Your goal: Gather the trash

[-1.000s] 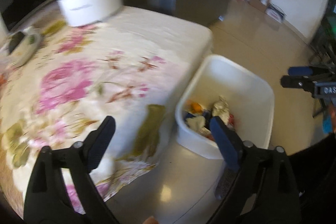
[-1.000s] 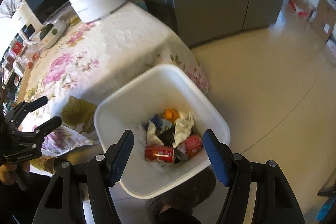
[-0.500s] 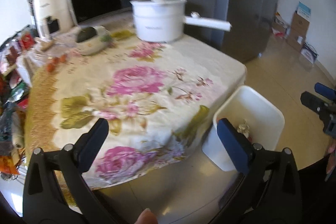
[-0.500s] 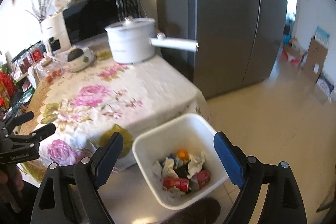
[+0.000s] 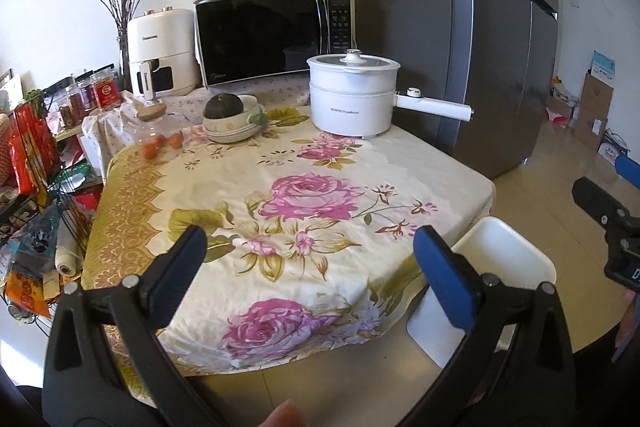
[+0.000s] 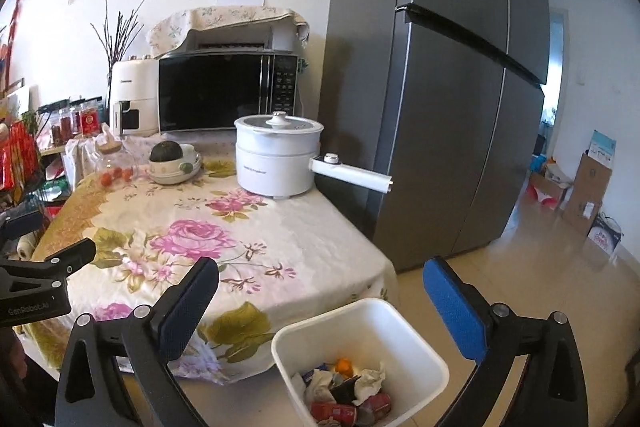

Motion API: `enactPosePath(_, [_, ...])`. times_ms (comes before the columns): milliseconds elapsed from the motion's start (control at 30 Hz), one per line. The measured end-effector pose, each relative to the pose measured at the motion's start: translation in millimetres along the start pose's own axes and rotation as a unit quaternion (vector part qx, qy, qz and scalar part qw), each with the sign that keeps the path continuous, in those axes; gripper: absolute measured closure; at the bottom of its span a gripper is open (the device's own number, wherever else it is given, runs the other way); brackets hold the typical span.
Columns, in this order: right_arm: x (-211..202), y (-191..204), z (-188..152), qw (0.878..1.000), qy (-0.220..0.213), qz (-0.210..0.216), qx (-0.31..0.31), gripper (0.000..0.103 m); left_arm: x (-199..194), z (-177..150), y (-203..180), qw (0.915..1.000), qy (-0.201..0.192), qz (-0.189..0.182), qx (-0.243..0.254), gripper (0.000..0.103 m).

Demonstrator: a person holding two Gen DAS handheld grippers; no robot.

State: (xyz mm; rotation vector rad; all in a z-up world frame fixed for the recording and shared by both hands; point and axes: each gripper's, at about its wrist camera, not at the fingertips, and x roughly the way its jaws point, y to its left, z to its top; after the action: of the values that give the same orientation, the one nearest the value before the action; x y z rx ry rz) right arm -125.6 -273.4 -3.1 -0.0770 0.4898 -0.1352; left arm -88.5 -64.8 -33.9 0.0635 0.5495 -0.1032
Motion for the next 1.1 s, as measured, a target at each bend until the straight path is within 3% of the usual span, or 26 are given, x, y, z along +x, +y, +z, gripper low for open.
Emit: enactPosePath(1100, [7.7,-4.1,-4.0,1.000,0.022,0.004,0.013,0.000,-0.8,-2.0,6.2,0.9997,-0.002,-0.012,-0.020,0.000])
